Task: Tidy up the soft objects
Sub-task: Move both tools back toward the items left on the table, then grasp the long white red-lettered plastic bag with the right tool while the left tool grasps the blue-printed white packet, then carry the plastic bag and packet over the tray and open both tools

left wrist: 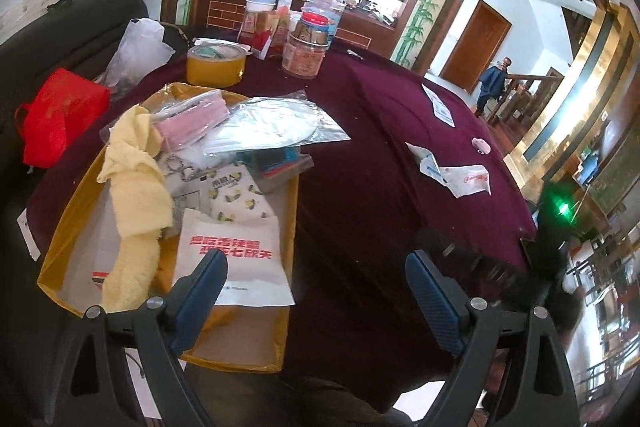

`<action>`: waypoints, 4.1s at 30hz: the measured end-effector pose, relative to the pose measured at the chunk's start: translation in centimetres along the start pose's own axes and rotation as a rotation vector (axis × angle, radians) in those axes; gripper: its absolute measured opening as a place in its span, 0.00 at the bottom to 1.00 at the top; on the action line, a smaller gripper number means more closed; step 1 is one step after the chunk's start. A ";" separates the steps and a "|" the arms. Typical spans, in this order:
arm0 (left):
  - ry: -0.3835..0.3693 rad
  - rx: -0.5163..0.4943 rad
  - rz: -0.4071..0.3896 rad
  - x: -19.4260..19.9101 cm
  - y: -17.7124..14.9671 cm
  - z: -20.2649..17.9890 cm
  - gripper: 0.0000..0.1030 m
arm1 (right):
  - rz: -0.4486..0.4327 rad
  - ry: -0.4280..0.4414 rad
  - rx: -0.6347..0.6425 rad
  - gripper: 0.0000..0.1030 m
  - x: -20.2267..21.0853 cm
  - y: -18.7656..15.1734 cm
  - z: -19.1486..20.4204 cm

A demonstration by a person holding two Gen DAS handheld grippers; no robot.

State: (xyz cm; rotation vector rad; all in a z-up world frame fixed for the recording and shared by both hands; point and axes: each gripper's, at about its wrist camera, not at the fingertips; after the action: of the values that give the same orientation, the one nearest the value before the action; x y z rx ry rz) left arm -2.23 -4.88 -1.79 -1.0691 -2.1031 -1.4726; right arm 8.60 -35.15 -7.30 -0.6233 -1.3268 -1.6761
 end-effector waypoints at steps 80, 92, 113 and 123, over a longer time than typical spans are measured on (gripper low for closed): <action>-0.067 0.085 0.374 -24.9 8.0 -9.1 0.29 | -0.101 -0.234 -0.462 0.38 -3.4 12.8 -19.9; -0.220 0.139 0.347 -14.9 4.0 -5.5 0.28 | -0.162 -0.159 -0.242 0.38 -3.3 13.3 -15.3; -0.309 0.222 0.131 -0.2 3.1 1.7 0.29 | -0.281 0.010 -0.126 0.38 1.7 8.9 -7.4; -0.216 0.313 0.019 4.2 3.6 8.4 0.29 | -0.256 0.284 0.082 0.38 5.7 4.1 5.4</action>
State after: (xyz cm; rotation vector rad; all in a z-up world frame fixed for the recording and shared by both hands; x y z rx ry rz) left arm -1.24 5.00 -0.02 -1.1614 -2.3633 -1.0095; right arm 8.64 -32.08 1.02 -0.1624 -1.2992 -1.8246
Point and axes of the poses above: each gripper's, at about its wrist camera, not at the fingertips, and x roughly against the way its jaws point, z to its left, y to its top, and after that the axes turned 12 degrees about -y, right-handed
